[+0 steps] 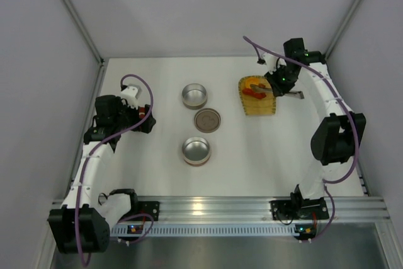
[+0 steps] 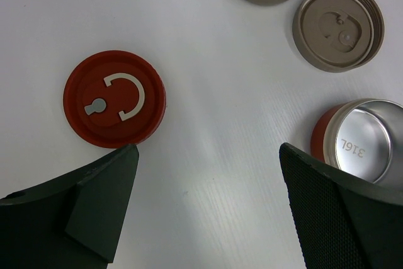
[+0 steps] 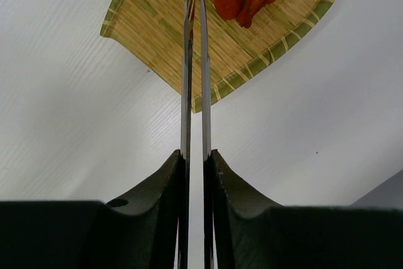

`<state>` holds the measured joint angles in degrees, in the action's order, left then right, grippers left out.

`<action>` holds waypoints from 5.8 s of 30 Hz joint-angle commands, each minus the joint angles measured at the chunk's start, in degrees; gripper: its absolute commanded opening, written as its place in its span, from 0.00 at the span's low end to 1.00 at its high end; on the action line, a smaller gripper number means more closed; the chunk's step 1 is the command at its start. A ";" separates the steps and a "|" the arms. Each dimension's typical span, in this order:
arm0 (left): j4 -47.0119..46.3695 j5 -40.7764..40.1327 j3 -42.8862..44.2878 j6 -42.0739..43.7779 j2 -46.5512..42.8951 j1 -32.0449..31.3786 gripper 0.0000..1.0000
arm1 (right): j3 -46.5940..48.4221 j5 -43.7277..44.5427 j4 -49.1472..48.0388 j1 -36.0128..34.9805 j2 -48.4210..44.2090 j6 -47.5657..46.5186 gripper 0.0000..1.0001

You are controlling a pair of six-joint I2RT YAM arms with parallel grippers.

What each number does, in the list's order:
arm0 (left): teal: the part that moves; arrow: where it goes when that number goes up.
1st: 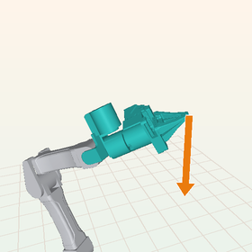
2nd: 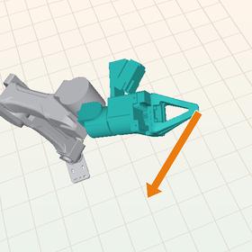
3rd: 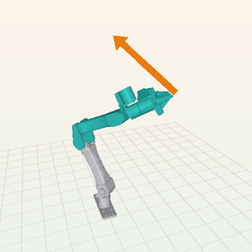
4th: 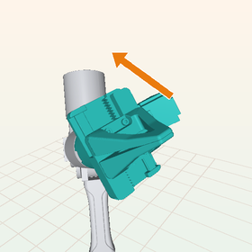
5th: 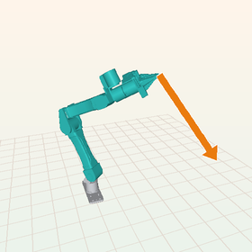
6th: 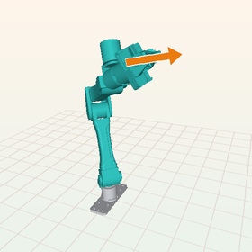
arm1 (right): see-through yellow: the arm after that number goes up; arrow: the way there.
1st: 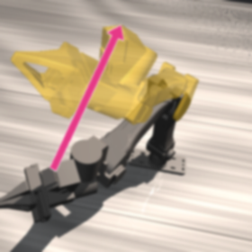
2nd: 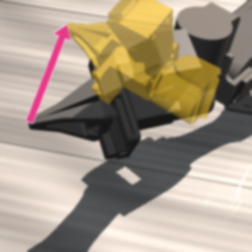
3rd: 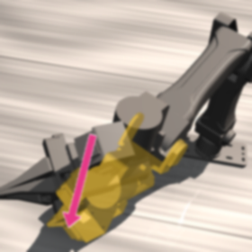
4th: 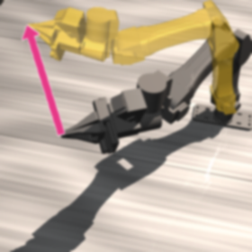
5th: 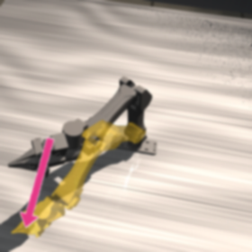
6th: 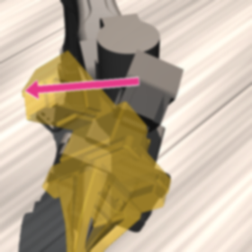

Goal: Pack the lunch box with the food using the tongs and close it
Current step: Pick up the fake food from the plate, then place the fake food in the packing box.

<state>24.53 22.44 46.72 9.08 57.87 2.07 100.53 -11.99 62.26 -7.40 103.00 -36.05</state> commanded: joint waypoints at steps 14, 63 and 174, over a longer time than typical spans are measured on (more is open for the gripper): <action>-1.15 -0.02 1.88 -0.03 -0.12 0.22 0.98 | -0.33 3.81 -3.72 -1.65 1.94 -2.71 0.40; -1.16 -0.55 2.06 0.41 0.67 0.22 0.98 | -4.11 12.43 -8.03 -5.79 0.90 -6.93 0.04; 3.06 0.94 5.22 -0.20 3.04 0.31 0.98 | -9.38 -8.67 -2.58 -24.27 -16.16 18.03 0.35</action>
<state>28.27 23.09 49.56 8.71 61.76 2.07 90.83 -19.64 64.16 -37.43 91.83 -21.52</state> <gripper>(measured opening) 0.985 0.359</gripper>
